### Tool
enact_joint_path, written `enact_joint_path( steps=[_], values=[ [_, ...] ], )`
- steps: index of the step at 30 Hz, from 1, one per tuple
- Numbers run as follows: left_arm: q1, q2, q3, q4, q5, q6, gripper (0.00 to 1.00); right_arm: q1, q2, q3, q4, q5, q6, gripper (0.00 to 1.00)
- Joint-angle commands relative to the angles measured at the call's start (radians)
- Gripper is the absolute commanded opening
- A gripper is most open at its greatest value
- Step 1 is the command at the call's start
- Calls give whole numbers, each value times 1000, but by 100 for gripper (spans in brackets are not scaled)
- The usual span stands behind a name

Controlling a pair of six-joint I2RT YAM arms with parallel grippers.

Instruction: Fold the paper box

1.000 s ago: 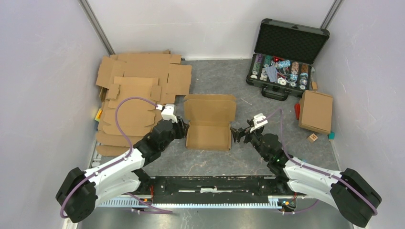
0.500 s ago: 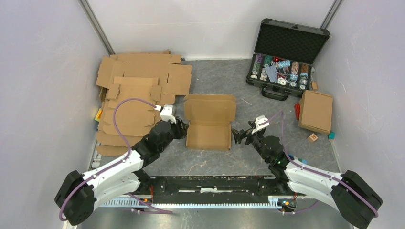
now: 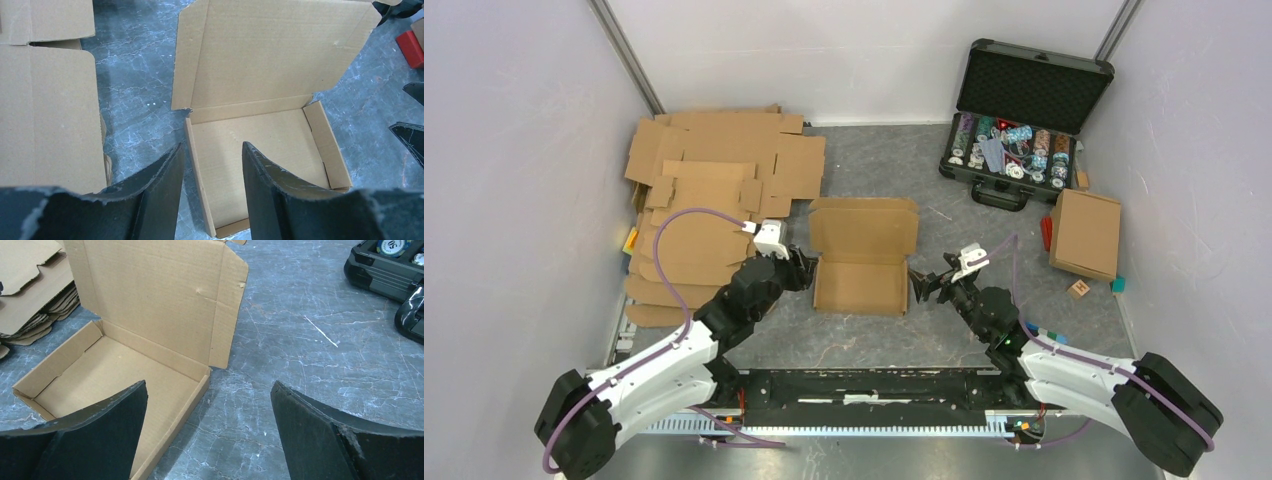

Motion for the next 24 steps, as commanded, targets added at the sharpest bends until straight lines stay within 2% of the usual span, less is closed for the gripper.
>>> enact_joint_path(
  steps=[1,6,24],
  values=[
    [5,-12,3,37,4,39,54,1,-8,-2,14,-8,-27,98],
    [5,13,21,43,8,39,54,2,-56,-28,29,-1,-11,98],
    [5,77,2,114,27,59,55,2,-62,-22,7,-12,-5,98]
  ],
)
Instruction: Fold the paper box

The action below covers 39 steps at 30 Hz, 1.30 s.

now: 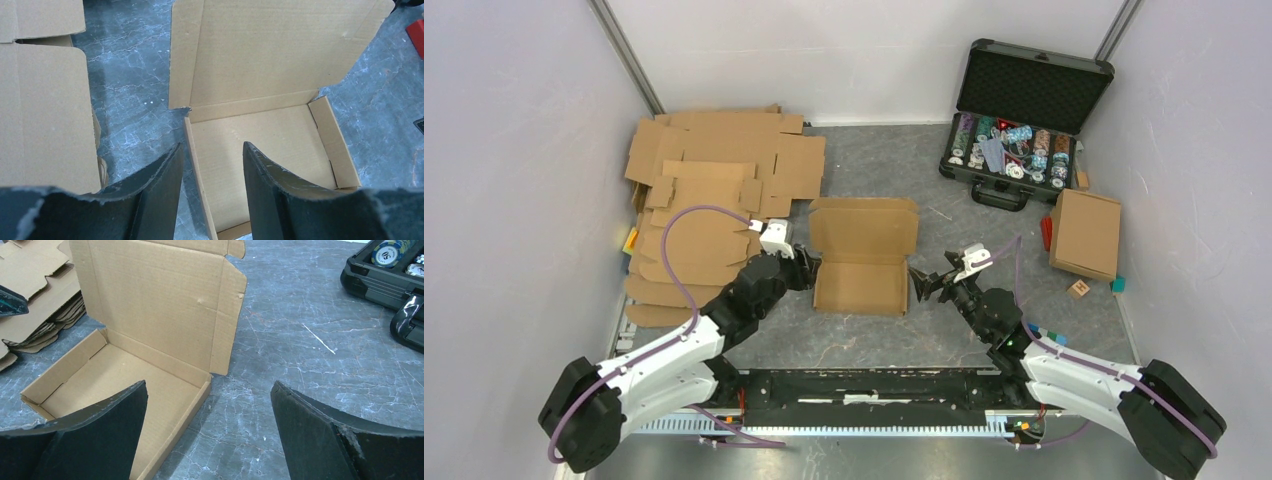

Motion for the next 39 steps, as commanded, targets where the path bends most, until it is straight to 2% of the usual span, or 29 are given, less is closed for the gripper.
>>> enact_joint_path(
  steps=[1,10,15,20,24,29,35,39],
  values=[
    [3,5,2,63,9,46,55,2,-18,-19,16,-11,-4,98],
    [12,-37,-9,46,-14,41,56,1,-33,-18,4,5,-4,98],
    [36,-60,1,23,-1,36,56,-20,-51,35,-84,-9,8,96],
    [101,-82,17,-3,49,-8,58,-144,-60,88,-162,-140,75,97],
    [170,-86,20,6,94,-41,65,-243,-36,126,-161,-273,122,96],
    [243,12,50,79,194,-51,69,-301,69,226,-145,-394,116,96],
    [254,148,97,156,234,5,69,-315,248,368,-165,-462,75,82],
    [254,188,132,170,258,36,69,-317,346,436,-179,-488,73,78]
  ],
)
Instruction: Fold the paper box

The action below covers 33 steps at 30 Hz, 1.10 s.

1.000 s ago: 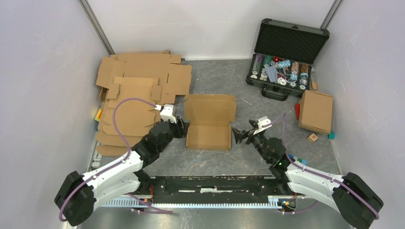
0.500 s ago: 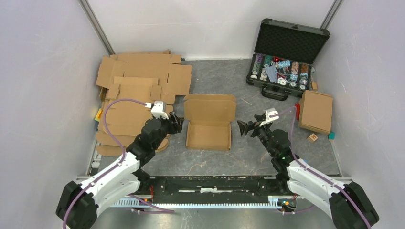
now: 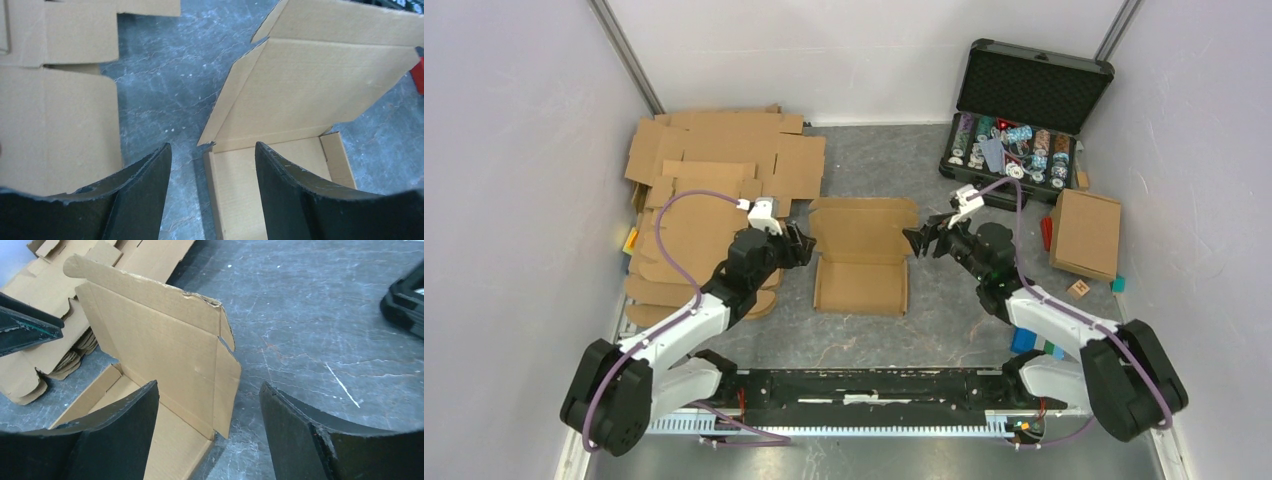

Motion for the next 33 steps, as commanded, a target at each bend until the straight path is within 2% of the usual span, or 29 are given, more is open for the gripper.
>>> enact_joint_path(
  steps=[1,6,10,15,23,33],
  values=[
    [4,42,81,84,46,54,69,-3,88,93,-17,-56,-16,77],
    [4,108,130,80,56,63,67,-4,134,128,-34,-52,-12,72],
    [4,150,177,48,37,77,66,-3,153,144,-37,-57,-7,62],
    [5,207,231,26,39,87,64,-3,182,169,-43,-71,-5,59],
    [5,227,252,16,62,89,51,-2,191,183,-46,-102,9,46],
    [3,205,236,-25,62,84,37,5,159,156,-27,-109,28,39]
  ],
)
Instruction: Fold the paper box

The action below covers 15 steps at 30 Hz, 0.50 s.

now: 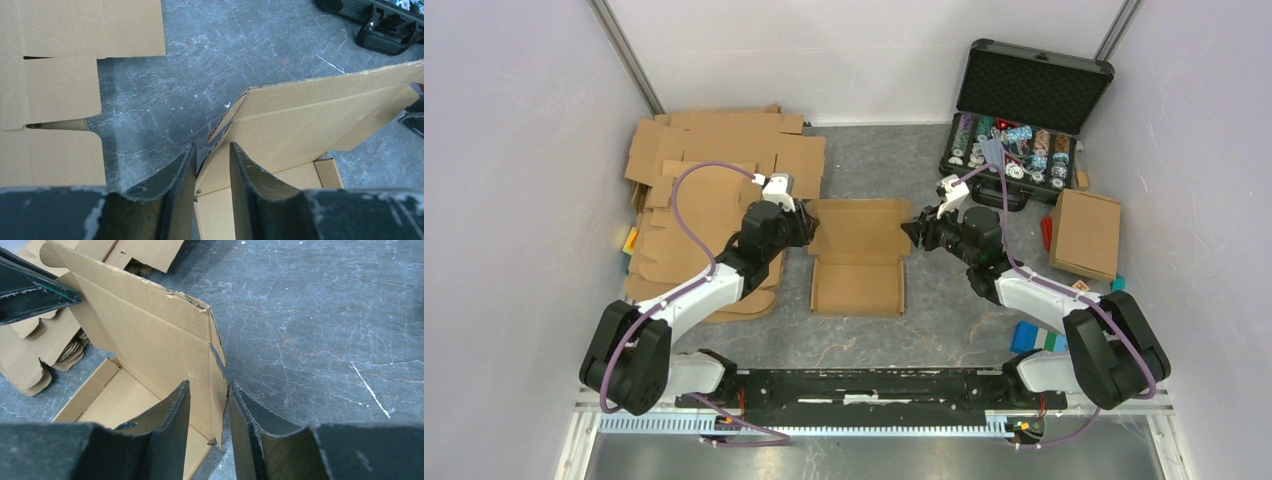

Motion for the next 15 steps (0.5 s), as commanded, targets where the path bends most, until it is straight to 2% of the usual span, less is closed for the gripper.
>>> enact_joint_path(
  steps=[1,9,15],
  values=[
    [-1,-26,16,-18,15,31,36,9,-34,15,38,-19,12,39],
    [-1,-69,-14,-7,10,21,37,17,-49,15,31,-12,4,38],
    [-2,-86,-19,-12,15,15,28,32,-67,37,-12,3,1,25]
  ],
)
